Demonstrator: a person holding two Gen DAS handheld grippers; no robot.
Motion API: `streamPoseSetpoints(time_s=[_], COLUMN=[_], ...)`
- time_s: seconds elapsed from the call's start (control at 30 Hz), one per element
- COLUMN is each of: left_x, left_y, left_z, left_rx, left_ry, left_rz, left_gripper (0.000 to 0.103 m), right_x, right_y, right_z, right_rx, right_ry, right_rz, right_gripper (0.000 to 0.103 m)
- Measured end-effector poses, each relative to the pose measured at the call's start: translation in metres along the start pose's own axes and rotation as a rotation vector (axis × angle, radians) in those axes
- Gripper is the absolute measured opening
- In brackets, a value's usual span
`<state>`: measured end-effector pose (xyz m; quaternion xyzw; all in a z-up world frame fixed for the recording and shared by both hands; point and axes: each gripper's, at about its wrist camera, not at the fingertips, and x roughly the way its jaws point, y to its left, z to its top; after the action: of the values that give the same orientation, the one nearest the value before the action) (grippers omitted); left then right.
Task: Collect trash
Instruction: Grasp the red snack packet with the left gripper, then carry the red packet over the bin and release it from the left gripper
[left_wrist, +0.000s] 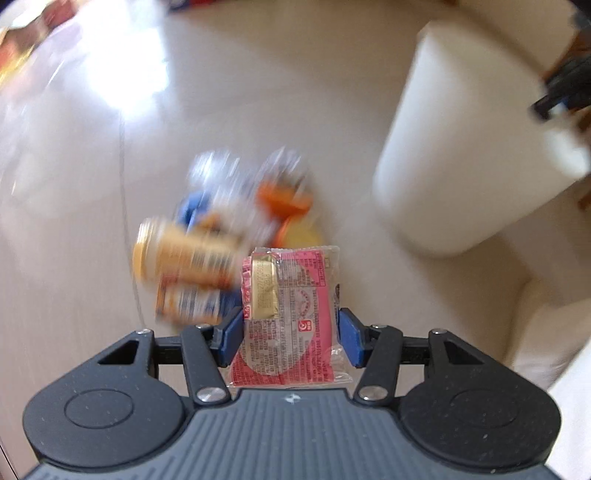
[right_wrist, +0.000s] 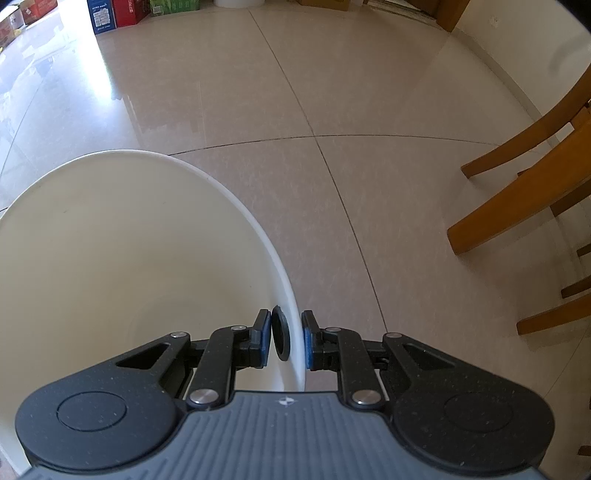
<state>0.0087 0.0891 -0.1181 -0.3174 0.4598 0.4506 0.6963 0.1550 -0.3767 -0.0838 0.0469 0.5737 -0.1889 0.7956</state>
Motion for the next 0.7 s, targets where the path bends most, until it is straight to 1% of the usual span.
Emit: streamPoseSetpoints(time_s=[0.13,0.17,0.2,0.27,0.3,0.4,0.47,0.5,0.53,0.57,0.63,0.7], left_x=[-0.032,-0.046,-0.052,-0.063,-0.067,-0.069,-0.057,-0.057,-0.054,-0.052,-0.051,-0.043], left_y=[-0.035,-0.044,-0.054,-0.072,-0.081,-0.104,-0.110,-0.117,-0.121,-0.125,-0.130,-0.132], left_z=[0.062,0.073,0.084,0.108,0.118,0.145,0.161,0.167,0.172,0.175,0.176,0.175], left_rx=[0.073,0.095,0.062,0.091,0.106,0.136,0.127,0.126,0.118,0.109,0.100,0.088], left_ry=[-0.074,-0.095,-0.118,-0.154,-0.174,-0.198,-0.218,-0.216,-0.214,-0.217,-0.243,-0.244], left_rz=[-0.076,-0.098,-0.087,-0.112,-0.123,-0.158,-0.159,-0.162,-0.170,-0.175,-0.178,-0.174], left_gripper=[0.054,0.054,0.055,0.055,0.055,0.055,0.056,0.057,0.065,0.078,0.086,0.088], right_x=[0.000,0.000,0.000,0.000,0.001,0.001,0.001,0.001,0.001,0.002,0.002,0.001], right_y=[0.002,0.003,0.004,0.004,0.003,0.002,0.002,0.001,0.001,0.000,-0.002,0.000], right_z=[-0.002,-0.002,-0.002,-0.003,-0.003,-0.002,-0.002,-0.002,-0.002,-0.002,-0.001,-0.002], right_rx=[-0.004,-0.006,-0.007,0.002,0.006,0.007,0.006,0.004,0.005,0.007,0.010,0.009], right_ry=[-0.003,-0.003,-0.003,-0.002,0.000,0.002,0.000,0.000,0.000,0.000,0.001,-0.001], right_rz=[-0.008,-0.009,-0.009,-0.006,-0.004,-0.002,-0.001,0.000,0.001,0.003,0.006,0.007], right_gripper=[0.021,0.021,0.021,0.021,0.021,0.021,0.021,0.021,0.021,0.021,0.021,0.021])
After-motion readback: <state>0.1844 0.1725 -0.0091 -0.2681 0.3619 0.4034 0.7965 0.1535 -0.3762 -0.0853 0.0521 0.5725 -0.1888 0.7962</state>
